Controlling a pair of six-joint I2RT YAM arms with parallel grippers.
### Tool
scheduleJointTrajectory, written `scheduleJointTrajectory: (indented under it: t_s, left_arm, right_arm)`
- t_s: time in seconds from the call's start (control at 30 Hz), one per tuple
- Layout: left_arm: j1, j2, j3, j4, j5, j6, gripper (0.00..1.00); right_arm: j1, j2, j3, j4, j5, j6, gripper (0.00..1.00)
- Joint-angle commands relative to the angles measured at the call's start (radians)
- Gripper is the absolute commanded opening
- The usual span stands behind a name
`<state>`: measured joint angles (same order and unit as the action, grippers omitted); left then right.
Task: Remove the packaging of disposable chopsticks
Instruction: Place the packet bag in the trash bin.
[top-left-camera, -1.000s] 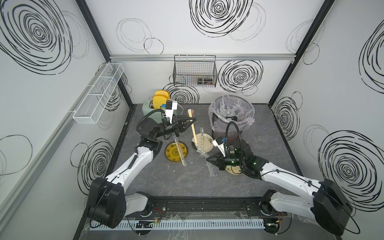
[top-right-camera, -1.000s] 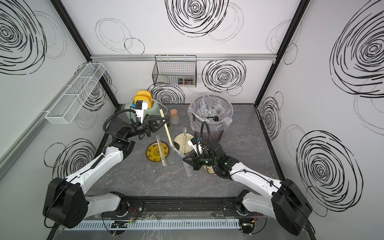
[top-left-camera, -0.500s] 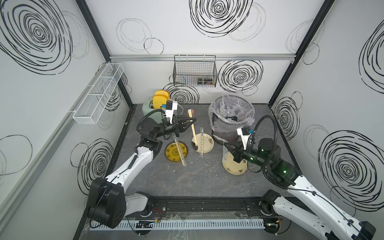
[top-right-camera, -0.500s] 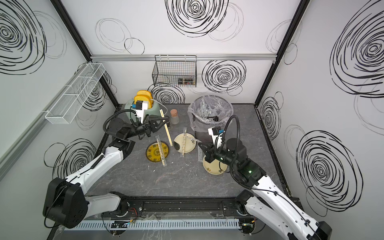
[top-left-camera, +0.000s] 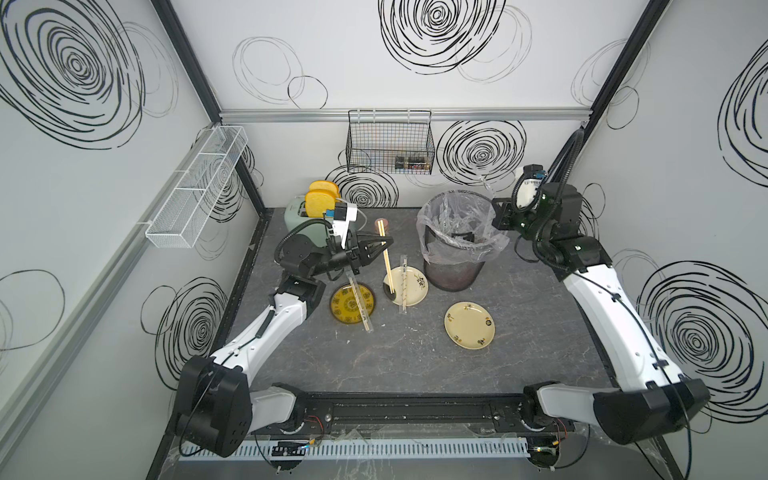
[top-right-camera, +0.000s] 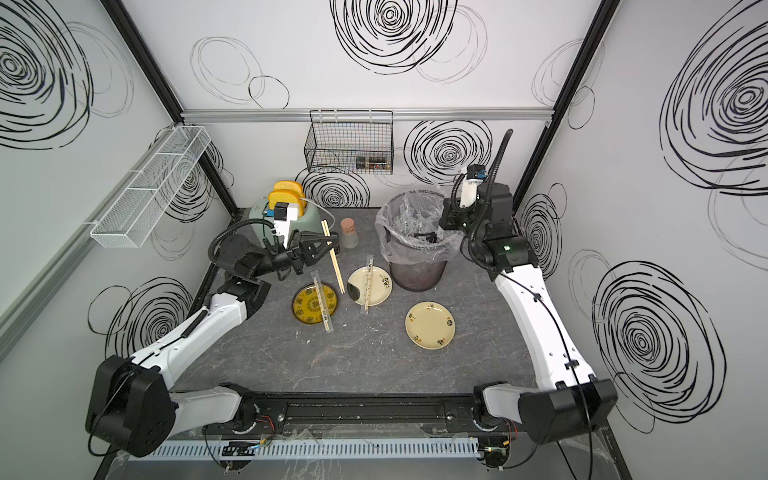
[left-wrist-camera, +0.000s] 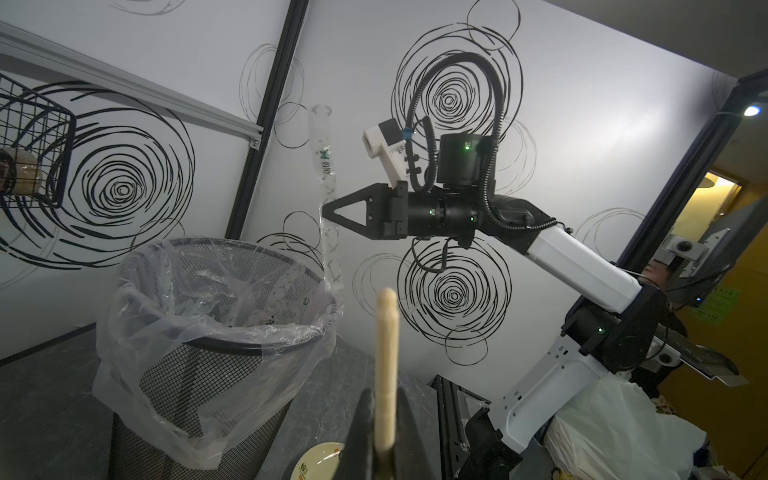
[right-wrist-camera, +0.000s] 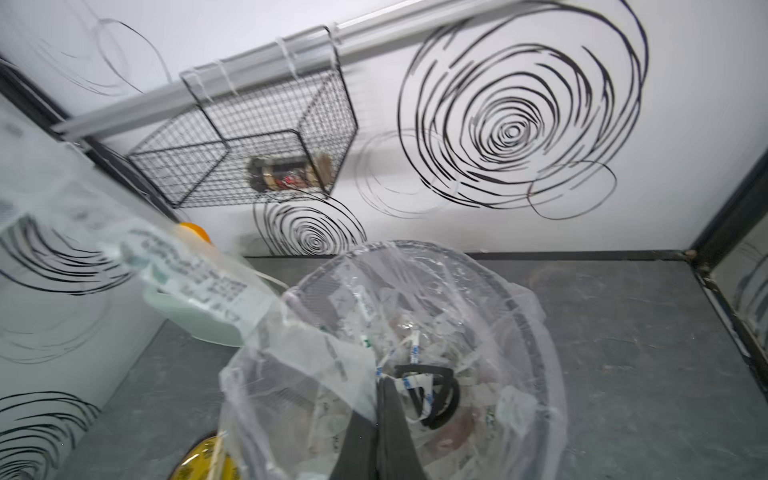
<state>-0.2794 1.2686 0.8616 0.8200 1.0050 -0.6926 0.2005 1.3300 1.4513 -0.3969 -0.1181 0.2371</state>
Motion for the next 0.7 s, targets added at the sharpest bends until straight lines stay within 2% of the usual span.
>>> scheduleJointTrajectory:
  t_s: [0.0,0.07,0.2,0.4,0.5,0.67]
  left_arm:
    - [-0.004,-0.026,0.020,-0.032,0.004,0.058,0.00]
    - [-0.007,-0.026,0.022,-0.043,0.003,0.068,0.00]
    - [-0.016,-0.020,0.023,-0.068,-0.006,0.082,0.00]
    - [-0.018,-0.021,0.026,-0.071,-0.006,0.083,0.00]
    - [-0.014,-0.025,0.027,-0.079,-0.011,0.094,0.00]
    - [-0.009,-0.023,0.028,-0.085,-0.010,0.104,0.00]
  right_arm:
    - [-0.006,0.098,0.075,-0.077,-0.009,-0.092,0.00]
    - [-0.001,0.183,0.121,-0.115,-0.011,-0.141,0.00]
    - [0.034,0.338,0.258,-0.229,0.060,-0.211,0.00]
    - [0.102,0.546,0.500,-0.388,0.100,-0.268,0.00]
    - [0.145,0.638,0.601,-0.484,0.160,-0.265,0.00]
    - [0.152,0.699,0.616,-0.553,0.187,-0.260,0.00]
